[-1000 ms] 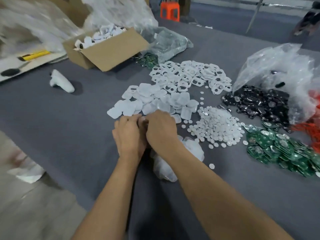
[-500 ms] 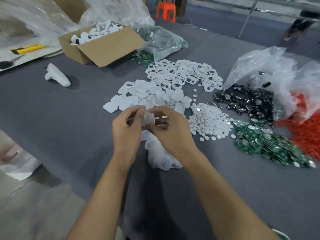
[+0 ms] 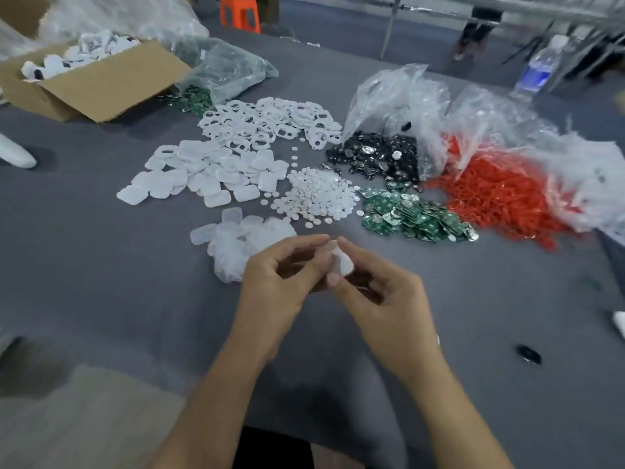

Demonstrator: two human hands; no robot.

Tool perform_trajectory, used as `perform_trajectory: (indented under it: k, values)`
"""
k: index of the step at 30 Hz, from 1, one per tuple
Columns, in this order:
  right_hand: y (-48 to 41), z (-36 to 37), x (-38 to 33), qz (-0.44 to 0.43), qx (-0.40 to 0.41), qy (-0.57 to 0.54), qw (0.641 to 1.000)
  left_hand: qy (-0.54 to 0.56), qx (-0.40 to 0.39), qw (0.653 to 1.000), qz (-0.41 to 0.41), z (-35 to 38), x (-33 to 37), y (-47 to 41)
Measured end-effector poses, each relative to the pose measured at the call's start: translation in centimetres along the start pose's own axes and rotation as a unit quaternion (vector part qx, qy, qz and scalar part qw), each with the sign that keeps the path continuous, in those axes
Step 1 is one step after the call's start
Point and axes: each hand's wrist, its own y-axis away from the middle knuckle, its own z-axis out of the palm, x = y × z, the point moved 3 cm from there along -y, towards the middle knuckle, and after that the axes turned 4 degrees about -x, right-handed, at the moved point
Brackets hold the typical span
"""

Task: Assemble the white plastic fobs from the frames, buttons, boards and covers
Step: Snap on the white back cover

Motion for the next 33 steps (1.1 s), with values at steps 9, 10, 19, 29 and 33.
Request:
perform_trajectory:
  k: [9,10,19,29,33]
  values:
    - [4.8,-5.6,1.0,0.012,0.062,-0.040,0.997,-0.157,-0.025,0.972,0.174,5.2,-2.4,2.8]
    - [5.2,-6.0,1.1,0.014,0.069,-0.046,0.996,-0.179,-0.018,0.962,0.206,5.6,-2.6,3.2]
    - [7.7,-9.0,1.6,0.021,0.093,-0.100,0.990,-0.184,-0.027,0.939,0.287,7.9,-2.7,5.1]
    - [8.8,-9.7,1.5,-0.007,0.040,-0.042,0.998,-0.104,-0.085,0.962,0.239,9.3,-3.4,6.2]
    - [9.0,-9.8,1.4,-0.031,0.067,0.036,0.997,-0.052,-0.101,0.976,0.184,9.5,-3.5,7.3]
